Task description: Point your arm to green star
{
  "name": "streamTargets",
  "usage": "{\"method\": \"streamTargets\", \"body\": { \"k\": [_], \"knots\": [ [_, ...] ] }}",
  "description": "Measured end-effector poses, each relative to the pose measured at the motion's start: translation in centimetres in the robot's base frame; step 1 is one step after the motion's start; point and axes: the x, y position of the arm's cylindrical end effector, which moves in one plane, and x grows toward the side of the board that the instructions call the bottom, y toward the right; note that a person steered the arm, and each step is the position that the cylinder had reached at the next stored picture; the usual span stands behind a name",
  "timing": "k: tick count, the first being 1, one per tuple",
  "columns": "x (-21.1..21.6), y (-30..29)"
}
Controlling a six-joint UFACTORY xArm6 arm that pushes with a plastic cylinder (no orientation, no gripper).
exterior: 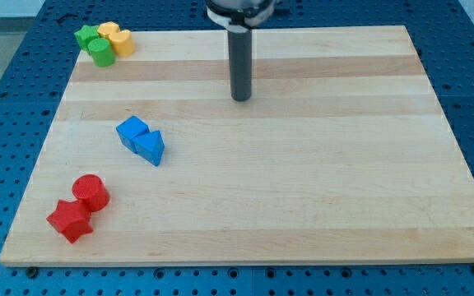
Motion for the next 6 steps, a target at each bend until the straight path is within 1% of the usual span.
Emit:
{"method": "streamTargets", "body": {
  "k": [1, 2, 4, 5, 6],
  "knots": [
    [-1.6, -2.4],
    [-2.4, -7.6],
    [-0.9, -22.5],
    [-1.1, -28.3],
    [-1.8, -28.7]
  ]
}}
